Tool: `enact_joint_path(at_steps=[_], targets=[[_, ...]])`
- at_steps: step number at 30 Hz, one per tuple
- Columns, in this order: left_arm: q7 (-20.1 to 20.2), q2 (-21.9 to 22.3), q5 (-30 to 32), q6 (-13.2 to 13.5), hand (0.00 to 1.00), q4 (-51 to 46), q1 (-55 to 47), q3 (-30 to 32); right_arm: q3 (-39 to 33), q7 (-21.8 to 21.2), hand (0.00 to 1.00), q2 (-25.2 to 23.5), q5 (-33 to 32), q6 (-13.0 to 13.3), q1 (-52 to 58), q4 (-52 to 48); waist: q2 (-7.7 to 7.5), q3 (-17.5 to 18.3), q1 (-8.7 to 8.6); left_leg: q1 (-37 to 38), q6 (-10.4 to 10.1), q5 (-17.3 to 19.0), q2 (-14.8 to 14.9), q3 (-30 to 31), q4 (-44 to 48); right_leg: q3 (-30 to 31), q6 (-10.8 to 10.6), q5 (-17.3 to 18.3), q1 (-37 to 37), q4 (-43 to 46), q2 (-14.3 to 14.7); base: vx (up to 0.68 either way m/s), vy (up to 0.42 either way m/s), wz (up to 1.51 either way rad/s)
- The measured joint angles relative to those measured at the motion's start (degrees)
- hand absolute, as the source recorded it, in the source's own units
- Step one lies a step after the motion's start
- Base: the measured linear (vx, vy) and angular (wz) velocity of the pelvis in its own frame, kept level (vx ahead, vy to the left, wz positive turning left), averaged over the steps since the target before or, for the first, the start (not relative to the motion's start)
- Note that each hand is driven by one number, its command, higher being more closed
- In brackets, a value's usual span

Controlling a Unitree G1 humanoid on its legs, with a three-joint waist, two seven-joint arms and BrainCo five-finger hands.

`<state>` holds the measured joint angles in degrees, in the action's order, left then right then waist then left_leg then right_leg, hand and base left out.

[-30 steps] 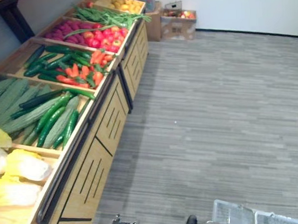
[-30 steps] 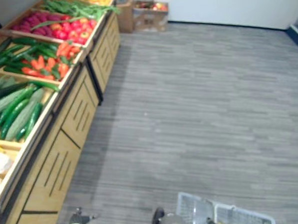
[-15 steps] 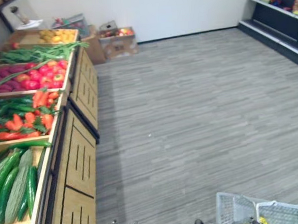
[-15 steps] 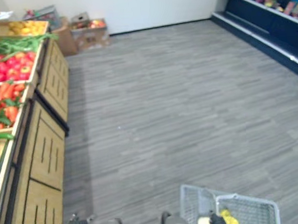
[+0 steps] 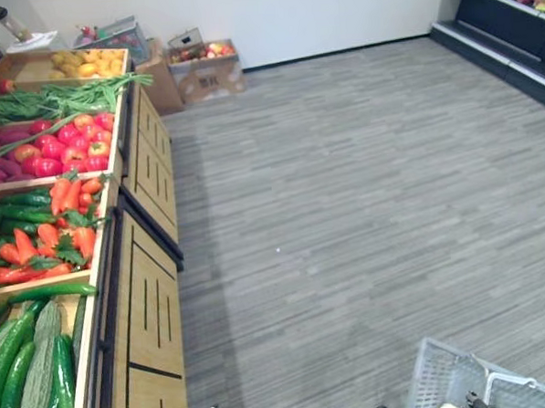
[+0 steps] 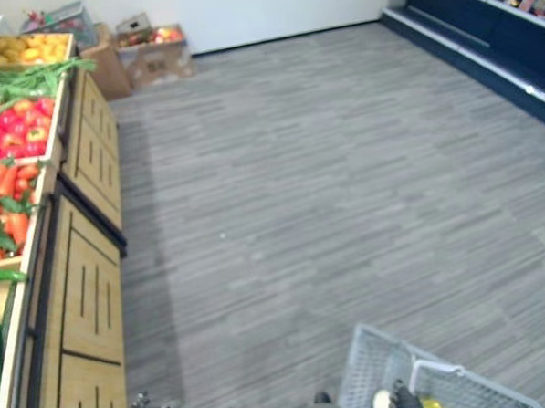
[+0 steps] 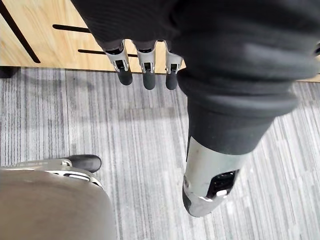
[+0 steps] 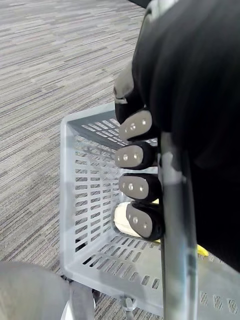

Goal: Pick vegetable in the basket

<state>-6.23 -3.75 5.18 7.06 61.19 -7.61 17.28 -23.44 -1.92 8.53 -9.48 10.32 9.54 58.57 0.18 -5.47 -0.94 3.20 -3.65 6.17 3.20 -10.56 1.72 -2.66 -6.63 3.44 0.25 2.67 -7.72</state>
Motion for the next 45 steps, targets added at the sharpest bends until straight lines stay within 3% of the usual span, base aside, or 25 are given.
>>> enact_joint_path(at_steps=[9, 14, 17, 20, 21, 23, 24, 25, 26, 28, 31, 33, 36, 37, 38, 39, 40, 42, 44, 45], targets=[[1.1, -3.5, 2.8, 0.1, 0.0, -0.8, -2.9, -1.4, -6.0, -1.2, 1.0, 6.8, 0.6, -0.4, -2.6, -1.7, -0.71, 0.5, 0.07, -0.9, 0.8, -0.8, -0.7, -1.3, -1.6, 0.7, 0.0, 0.1, -2.9, 0.6, -0.4, -0.05, 0.003, -0.08], [2.1, -3.5, 5.2, 0.1, 0.0, -0.8, -4.2, -1.8, -6.0, -2.3, 1.0, 7.3, 0.6, -0.5, -4.4, -2.2, -0.89, 0.6, 0.09, -0.9, 0.9, -0.8, -0.9, -1.5, -1.6, 1.0, 0.0, 0.2, -3.3, 1.2, -0.6, -0.02, -0.002, -0.04], [2.4, -3.4, 7.0, 0.1, 0.0, -0.8, -4.5, -3.3, -7.9, -2.3, 1.0, 7.5, 0.7, -0.6, -5.0, -2.8, -1.12, 0.6, 0.03, -1.1, 1.3, -0.2, -2.2, -1.2, -1.5, 0.7, -0.4, 2.4, -4.5, 3.9, -1.6, 0.01, 0.034, 0.08], [2.5, -3.6, 8.3, 0.2, 0.0, -0.8, -5.3, -5.7, -10.5, -1.3, 1.0, 9.2, 0.7, -1.8, -4.8, -3.9, -1.82, 0.3, -0.33, -0.9, 3.3, 2.5, -4.1, 0.6, 0.5, 0.0, -2.2, 5.6, -5.3, 11.1, -4.9, 0.06, 0.103, 0.25], [2.5, -3.7, 9.1, 0.2, 0.0, -0.9, -5.4, -6.5, -10.7, -0.4, 1.0, 9.5, 0.8, -2.6, -5.3, -4.4, -1.53, 0.3, -0.06, -0.6, 3.5, 3.0, -3.9, 0.4, 1.1, 0.0, -1.4, 5.0, -9.2, 20.0, -4.7, 0.05, 0.079, 0.09], [2.5, -3.9, 9.4, 0.2, 0.0, -1.3, -5.6, -7.0, -10.6, 0.3, 1.0, 8.4, 1.2, -2.8, -5.1, -6.7, -1.35, -0.1, -0.09, 0.6, 3.5, 3.4, -3.0, 0.5, 2.0, 0.0, 1.4, 1.1, -13.5, 30.6, -4.5, 0.08, 0.091, 0.1], [2.3, -3.8, 9.5, 0.0, 0.0, -2.2, -6.0, -7.0, -10.4, 1.0, 1.0, 7.2, 2.3, -2.8, -4.7, -9.2, -1.23, -0.5, 0.2, 2.4, 4.4, 4.0, -2.1, 0.6, 2.4, 0.2, 1.2, -3.6, -15.7, 36.2, -4.2, 0.13, 0.108, -0.01], [2.2, -3.6, 9.5, -0.1, 0.0, -3.0, -6.0, -7.0, -10.2, 1.7, 1.0, 6.2, 2.9, -2.8, -4.6, -12.1, -0.84, -1.1, 0.63, 4.2, 5.1, 4.7, -1.5, 0.4, 2.6, -0.1, 0.5, -5.6, -17.8, 41.4, -4.1, 0.13, 0.11, -0.08], [2.1, -3.4, 9.5, -0.1, 0.0, -3.1, -5.9, -7.1, -10.1, 1.8, 1.0, 5.7, 2.9, -2.8, -4.2, -13.6, -0.9, -1.2, 0.96, 4.6, 5.2, 5.3, -1.5, 0.5, 2.9, -0.3, 1.0, -4.4, -18.9, 42.6, -4.2, 0.11, 0.122, -0.1], [1.5, -3.6, 9.5, -0.1, 0.0, -3.1, -5.0, -7.2, -9.9, 2.4, 1.0, 4.6, 2.9, -2.5, -3.8, -17.8, -1.38, -1.4, 1.38, 5.0, 5.3, 6.9, -1.7, 0.6, 4.0, -2.0, 1.0, -0.1, -21.1, 38.5, -4.0, 0.16, 0.136, 0.02], [0.9, -3.2, 9.6, -0.2, 0.0, -3.1, -4.0, -6.7, -10.0, 2.9, 1.0, 4.3, 2.9, -2.1, -3.8, -18.3, -1.76, -1.6, 1.07, 5.0, 4.8, 7.3, -1.9, 1.8, 3.8, -3.7, 0.6, -0.5, -21.6, 26.0, -3.1, 0.27, 0.037, 0.22], [0.7, -2.0, 9.7, -0.4, 0.0, -3.1, -2.7, -5.5, -10.0, 3.2, 1.0, 3.7, 2.9, -2.1, -4.4, -18.3, -1.98, -2.5, 1.41, 6.2, 3.4, 8.1, -2.1, 2.1, 2.9, -3.8, 0.5, -0.9, -21.9, 14.8, -2.1, 0.34, -0.079, 0.14], [0.4, -1.1, 9.7, -0.9, 0.0, -4.3, -2.0, -3.1, -10.0, 3.1, 1.0, 1.5, 4.3, -2.2, -4.7, -18.1, -2.76, -3.4, 1.34, 9.2, 1.1, 11.5, -1.8, 3.6, 2.4, -3.5, 0.7, -2.1, -22.3, 11.0, -1.7, 0.37, -0.168, 0.22], [0.3, -0.7, 9.7, -1.0, 0.0, -4.2, -1.7, -2.9, -10.0, 3.0, 1.0, 1.5, 4.6, -2.3, -4.7, -17.9, -2.52, -3.4, 1.25, 9.9, 0.5, 12.5, -1.1, 4.2, 2.6, -3.4, 0.8, -4.3, -22.5, 12.9, -1.3, 0.51, -0.296, 0.43], [0.4, -0.2, 9.7, -1.0, 0.0, -4.2, -1.7, -2.3, -10.1, 2.8, 1.0, 1.5, 4.5, -2.4, -4.5, -17.9, -0.64, -3.0, 0.82, 10.1, -0.9, 13.8, 1.0, 5.1, 2.5, -4.2, 1.1, -5.1, -23.6, 17.3, -0.2, 0.46, -0.266, 0.41], [0.4, 0.9, 9.7, -1.0, 0.0, -4.3, -1.5, -2.1, -10.1, 2.7, 1.0, 1.6, 4.4, -2.4, -4.2, -17.9, 0.99, -2.4, 0.7, 9.9, -1.3, 14.1, 3.1, 5.3, 2.8, -5.7, 1.9, -1.9, -24.8, 20.4, 0.7, 0.6, -0.324, 0.43], [0.4, 2.1, 9.9, -1.0, 0.0, -4.7, -1.3, -1.3, -10.3, 2.6, 1.0, 1.4, 4.4, -2.6, -4.8, -17.9, 2.01, -2.3, 0.68, 8.9, -2.6, 13.1, 4.4, 5.3, 5.4, -7.2, 3.2, 0.4, -25.4, 23.5, 0.9, 0.54, -0.296, 0.29], [0.3, 2.6, 9.8, -1.0, 0.0, -4.7, -1.3, 0.1, -10.3, 1.7, 1.0, 1.2, 4.4, -2.6, -5.5, -18.2, 2.19, -2.2, 0.06, 6.2, -2.6, 10.2, 5.6, 6.8, 12.9, -8.6, 4.8, 3.5, -24.1, 26.3, 0.9, 0.53, -0.32, 0.36], [0.4, 2.8, 9.6, -0.9, 0.0, -4.7, -1.3, 2.0, -10.0, 1.3, 1.0, 1.1, 4.5, -2.5, -4.8, -19.0, 2.01, -2.5, -0.55, 1.1, -2.0, 4.5, 6.7, 8.3, 27.0, -10.7, 5.7, 6.3, -19.2, 25.8, 0.9, 0.5, -0.303, 0.51], [0.4, 2.8, 9.4, -1.0, 0.0, -4.7, -1.5, 3.5, -9.6, 1.1, 1.0, 1.3, 4.5, -2.3, -3.9, -19.4, 1.14, -2.8, -0.19, -3.9, -2.6, -5.0, 8.0, 8.7, 40.0, -11.4, 6.3, 8.5, -14.6, 24.3, 0.9, 0.45, -0.262, 0.29]])
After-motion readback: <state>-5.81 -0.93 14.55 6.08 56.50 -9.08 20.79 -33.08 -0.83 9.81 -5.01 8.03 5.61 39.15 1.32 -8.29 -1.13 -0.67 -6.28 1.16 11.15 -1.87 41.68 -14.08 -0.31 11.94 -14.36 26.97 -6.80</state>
